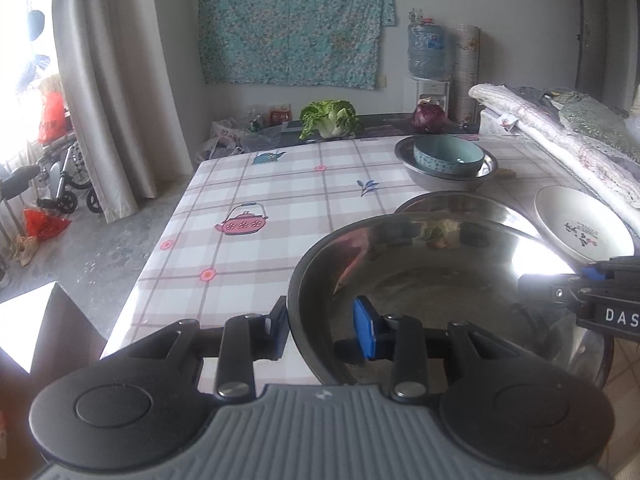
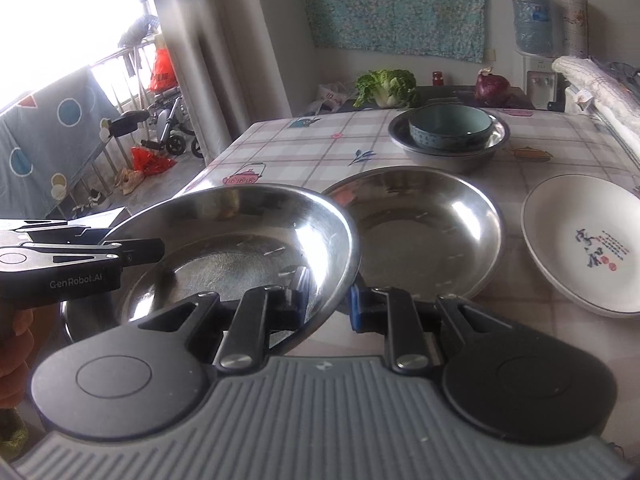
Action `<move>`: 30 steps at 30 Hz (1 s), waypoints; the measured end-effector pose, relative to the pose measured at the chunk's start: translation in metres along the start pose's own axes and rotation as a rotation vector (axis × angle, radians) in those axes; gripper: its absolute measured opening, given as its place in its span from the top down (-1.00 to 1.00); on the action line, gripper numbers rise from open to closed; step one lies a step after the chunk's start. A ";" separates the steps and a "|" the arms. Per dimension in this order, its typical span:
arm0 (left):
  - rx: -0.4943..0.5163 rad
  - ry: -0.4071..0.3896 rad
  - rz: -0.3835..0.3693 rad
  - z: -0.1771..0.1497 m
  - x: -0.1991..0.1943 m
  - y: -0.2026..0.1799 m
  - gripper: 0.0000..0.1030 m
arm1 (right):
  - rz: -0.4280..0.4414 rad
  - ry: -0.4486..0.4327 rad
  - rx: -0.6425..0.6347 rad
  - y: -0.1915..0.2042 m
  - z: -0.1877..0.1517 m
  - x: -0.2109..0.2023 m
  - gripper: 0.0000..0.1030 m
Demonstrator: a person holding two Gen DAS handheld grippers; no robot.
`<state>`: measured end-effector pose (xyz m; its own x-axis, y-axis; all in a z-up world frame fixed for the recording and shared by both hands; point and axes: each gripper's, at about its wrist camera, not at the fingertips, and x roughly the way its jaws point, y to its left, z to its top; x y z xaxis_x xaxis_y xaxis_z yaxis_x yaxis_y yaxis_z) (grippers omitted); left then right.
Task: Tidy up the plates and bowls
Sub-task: 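Carry the steel basin with both grippers over the other steel basin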
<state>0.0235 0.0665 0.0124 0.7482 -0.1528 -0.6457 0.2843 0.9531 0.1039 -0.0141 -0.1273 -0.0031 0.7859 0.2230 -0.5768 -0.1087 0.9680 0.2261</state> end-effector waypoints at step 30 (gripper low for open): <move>0.116 0.103 -0.119 0.043 0.085 -0.079 0.33 | -0.117 0.003 0.205 -0.109 0.004 0.019 0.59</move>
<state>0.0903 -0.0330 -0.0179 0.6418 -0.2291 -0.7318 0.4384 0.8926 0.1050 0.0150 -0.2292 -0.0354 0.7838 0.1113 -0.6110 0.1091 0.9438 0.3119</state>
